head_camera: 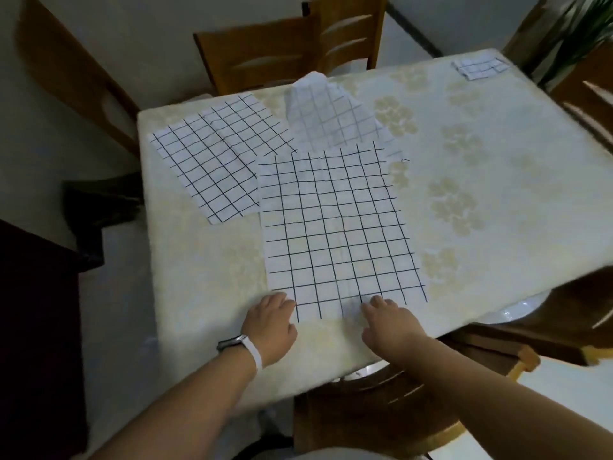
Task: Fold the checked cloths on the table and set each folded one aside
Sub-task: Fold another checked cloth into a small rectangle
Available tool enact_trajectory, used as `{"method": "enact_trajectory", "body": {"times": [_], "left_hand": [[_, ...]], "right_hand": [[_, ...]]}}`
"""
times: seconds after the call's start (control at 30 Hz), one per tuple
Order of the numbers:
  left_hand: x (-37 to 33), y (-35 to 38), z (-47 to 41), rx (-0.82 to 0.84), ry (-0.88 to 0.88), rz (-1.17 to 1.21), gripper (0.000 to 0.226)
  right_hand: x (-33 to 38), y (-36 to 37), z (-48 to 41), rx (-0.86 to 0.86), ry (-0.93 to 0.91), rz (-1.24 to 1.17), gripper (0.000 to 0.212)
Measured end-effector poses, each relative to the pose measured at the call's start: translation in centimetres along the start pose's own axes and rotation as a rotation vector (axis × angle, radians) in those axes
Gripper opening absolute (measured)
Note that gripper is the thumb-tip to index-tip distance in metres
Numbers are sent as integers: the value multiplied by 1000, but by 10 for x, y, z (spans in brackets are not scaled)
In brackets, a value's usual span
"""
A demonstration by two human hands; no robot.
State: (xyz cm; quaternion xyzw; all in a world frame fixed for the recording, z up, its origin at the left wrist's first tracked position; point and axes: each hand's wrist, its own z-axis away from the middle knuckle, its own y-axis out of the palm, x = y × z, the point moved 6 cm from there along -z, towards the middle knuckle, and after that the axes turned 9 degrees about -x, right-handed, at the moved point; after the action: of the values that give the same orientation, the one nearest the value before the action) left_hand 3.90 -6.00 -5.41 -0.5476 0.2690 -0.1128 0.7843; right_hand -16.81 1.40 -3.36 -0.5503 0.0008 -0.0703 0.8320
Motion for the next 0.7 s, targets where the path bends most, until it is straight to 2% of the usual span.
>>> {"method": "enact_trajectory", "body": {"times": [0.2,0.5,0.7], "left_hand": [[-2,11,-1,-73,-32,-81,36],[-8,16,-11,-220,89,-176,28],[-12,17,-17,-226,18,-133,20]], "right_hand": [[-23,14,-29,-73,-109,86,43],[-30,13,-40,-217,-232,125,25],[-28,15,-38,-285,-321,80,27]]}}
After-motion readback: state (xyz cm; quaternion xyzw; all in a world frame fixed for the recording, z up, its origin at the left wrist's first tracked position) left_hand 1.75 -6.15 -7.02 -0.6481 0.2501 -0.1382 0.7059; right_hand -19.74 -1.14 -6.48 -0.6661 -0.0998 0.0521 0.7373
